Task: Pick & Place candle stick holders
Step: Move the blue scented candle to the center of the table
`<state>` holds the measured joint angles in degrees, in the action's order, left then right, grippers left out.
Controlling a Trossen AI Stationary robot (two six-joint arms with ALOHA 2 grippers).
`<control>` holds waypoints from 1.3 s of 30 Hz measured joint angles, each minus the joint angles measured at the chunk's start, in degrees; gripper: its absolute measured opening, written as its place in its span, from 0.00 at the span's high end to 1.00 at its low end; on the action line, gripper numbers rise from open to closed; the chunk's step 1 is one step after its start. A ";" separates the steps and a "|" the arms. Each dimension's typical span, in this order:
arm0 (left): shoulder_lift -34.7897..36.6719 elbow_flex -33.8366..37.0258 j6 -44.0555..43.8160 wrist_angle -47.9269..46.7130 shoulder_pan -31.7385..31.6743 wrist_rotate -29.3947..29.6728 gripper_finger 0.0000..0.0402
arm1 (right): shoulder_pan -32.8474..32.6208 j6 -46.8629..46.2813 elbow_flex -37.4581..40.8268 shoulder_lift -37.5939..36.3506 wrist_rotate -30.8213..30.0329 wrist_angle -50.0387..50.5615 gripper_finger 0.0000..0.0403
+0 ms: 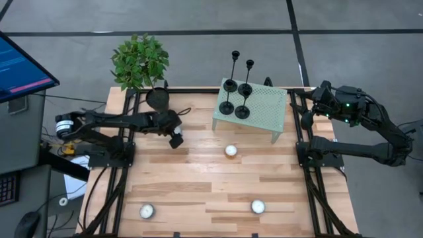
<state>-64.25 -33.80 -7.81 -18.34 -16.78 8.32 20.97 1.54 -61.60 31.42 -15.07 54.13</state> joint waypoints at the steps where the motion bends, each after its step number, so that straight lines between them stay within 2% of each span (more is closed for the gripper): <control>1: -1.00 0.00 0.29 0.17 -0.07 -0.03 0.18 | 0.02 -0.02 0.00 0.02 0.00 0.00 0.38; 10: -6.69 -0.18 1.97 3.75 -1.46 0.21 0.18 | 0.02 -0.04 0.00 0.00 0.00 0.00 0.38; 13: -7.33 0.07 1.57 2.69 -1.94 -1.67 0.20 | 0.01 -0.04 0.00 0.02 0.00 0.00 0.38; 25: -6.93 0.00 0.91 3.47 -1.94 -1.99 0.44 | 0.01 -0.04 0.00 0.00 -0.01 0.02 0.38; 29: -4.57 0.02 0.60 4.28 -1.94 -2.93 0.49 | 0.04 -0.04 0.00 0.00 -0.02 0.02 0.38; 33: 0.00 0.02 -0.58 4.27 -1.94 -3.02 0.47 | 0.07 -0.04 0.00 0.01 -0.01 0.04 0.38; 39: 6.24 0.02 -0.94 4.55 -1.93 -2.77 0.34 | 0.07 -0.04 0.00 0.02 -0.02 0.04 0.38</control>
<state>-58.01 -33.78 -8.75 -13.78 -18.71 5.55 21.04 1.50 -61.60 31.44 -15.09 54.17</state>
